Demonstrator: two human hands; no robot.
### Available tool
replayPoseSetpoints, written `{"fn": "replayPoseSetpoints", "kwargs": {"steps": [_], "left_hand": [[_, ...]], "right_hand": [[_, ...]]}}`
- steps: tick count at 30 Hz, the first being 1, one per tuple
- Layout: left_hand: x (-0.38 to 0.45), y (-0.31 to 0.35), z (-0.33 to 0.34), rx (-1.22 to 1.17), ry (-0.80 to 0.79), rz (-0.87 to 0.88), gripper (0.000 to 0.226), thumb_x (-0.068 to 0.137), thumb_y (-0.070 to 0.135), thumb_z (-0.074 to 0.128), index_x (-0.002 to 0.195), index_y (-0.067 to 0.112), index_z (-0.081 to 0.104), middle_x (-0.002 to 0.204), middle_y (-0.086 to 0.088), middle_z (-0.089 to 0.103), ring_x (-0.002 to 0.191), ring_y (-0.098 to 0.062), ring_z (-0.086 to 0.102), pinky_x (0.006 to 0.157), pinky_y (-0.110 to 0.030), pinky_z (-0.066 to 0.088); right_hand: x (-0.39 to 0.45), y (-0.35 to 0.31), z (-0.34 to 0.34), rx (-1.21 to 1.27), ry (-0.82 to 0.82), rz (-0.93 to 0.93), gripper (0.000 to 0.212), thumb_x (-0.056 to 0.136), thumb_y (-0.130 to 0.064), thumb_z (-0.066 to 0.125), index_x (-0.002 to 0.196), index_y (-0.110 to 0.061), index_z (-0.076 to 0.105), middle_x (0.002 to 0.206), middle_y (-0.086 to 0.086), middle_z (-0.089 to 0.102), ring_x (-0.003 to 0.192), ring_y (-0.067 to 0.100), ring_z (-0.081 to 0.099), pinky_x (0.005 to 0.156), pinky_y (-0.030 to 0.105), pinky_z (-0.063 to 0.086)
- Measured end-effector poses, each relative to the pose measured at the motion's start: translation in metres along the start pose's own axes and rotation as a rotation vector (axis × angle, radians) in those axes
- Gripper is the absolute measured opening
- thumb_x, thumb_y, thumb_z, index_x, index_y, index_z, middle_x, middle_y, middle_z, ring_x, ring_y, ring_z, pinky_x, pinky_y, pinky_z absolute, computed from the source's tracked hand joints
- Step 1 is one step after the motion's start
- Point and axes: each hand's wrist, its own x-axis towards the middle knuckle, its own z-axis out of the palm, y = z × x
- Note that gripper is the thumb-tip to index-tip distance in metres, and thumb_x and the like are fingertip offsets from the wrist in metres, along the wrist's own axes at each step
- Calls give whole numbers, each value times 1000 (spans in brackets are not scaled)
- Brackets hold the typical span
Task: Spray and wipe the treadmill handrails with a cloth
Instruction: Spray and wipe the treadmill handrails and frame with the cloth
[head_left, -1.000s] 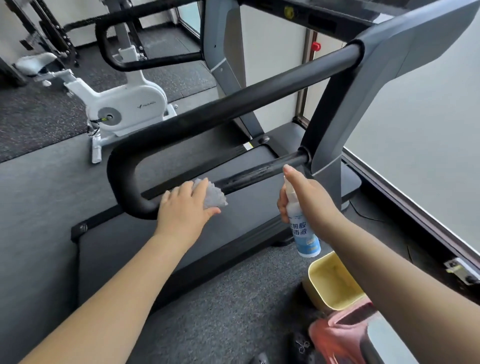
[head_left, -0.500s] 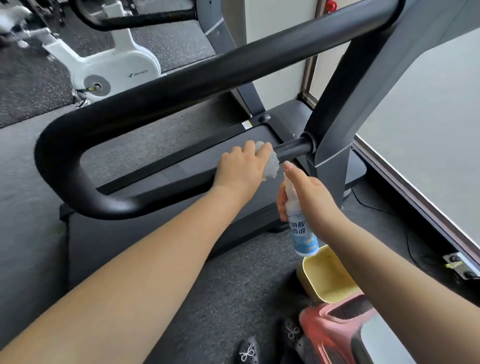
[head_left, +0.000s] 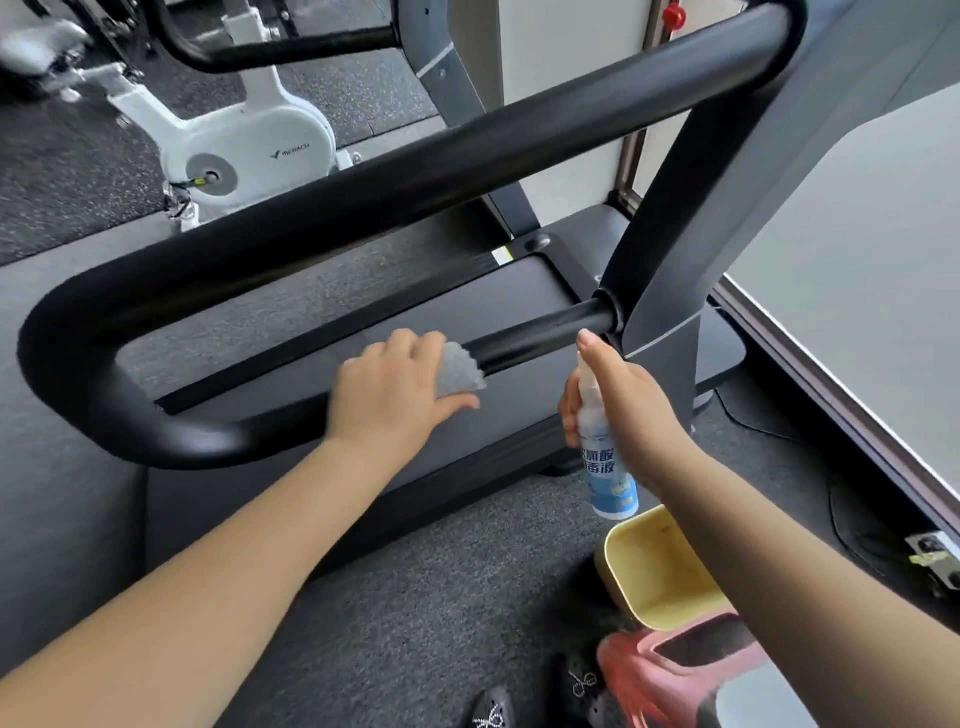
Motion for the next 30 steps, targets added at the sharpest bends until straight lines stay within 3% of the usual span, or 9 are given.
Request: {"fn": "replayPoseSetpoints", "kwargs": {"steps": [5,7,9,14,20,24,30], "left_hand": [[71,100,-3,-49,-23,179,64,81,59,55,123,13,40,117,-13,50,99,-33,56,65,-39,39],[87,123,-2,-32,-37,246,56,87,42,55,128,9,36,121,-15,46,100,-35,55,64,-38,35],[93,126,-1,-48,-76,261,60,87,38,58,133,9,33,122,-14,45,102,-34,54,64,-39,35],[42,49,-4,-91,-111,138,69,76,49,68,132,25,35,116,-6,50,99,-31,56,62,-38,40],[-38,-55,-18,-31,-154,-77,72,70,51,72,132,32,39,111,-1,54,96,-28,55,73,-42,48],[-58,-83,-21,18,-172,-111,72,72,46,73,133,27,41,110,-4,55,96,-29,55,76,-43,45],[-67,-90,-18,61,-88,-81,69,70,40,77,130,23,47,104,-5,57,92,-30,57,76,-44,45]], "right_hand": [[3,2,-20,11,29,-6,59,97,-48,41,59,-5,51,50,9,56,44,23,51,47,22,45],[4,3,-25,35,49,-1,56,97,-46,42,61,-4,50,50,10,55,44,24,50,48,25,45],[6,4,-28,39,58,10,56,97,-46,43,60,-4,50,51,11,55,45,25,50,51,28,45],[13,2,-25,-10,58,22,57,96,-48,43,59,-5,50,53,11,55,45,24,51,50,25,44],[21,-7,-2,-3,11,36,56,97,-45,43,56,-7,48,54,11,55,40,19,49,46,23,44],[22,-10,13,-35,-26,-4,54,97,-38,41,54,-6,46,49,12,52,37,22,44,48,24,41],[14,-16,45,-115,-175,-27,57,94,-47,40,52,-9,49,52,13,56,41,23,49,54,26,43]]}}
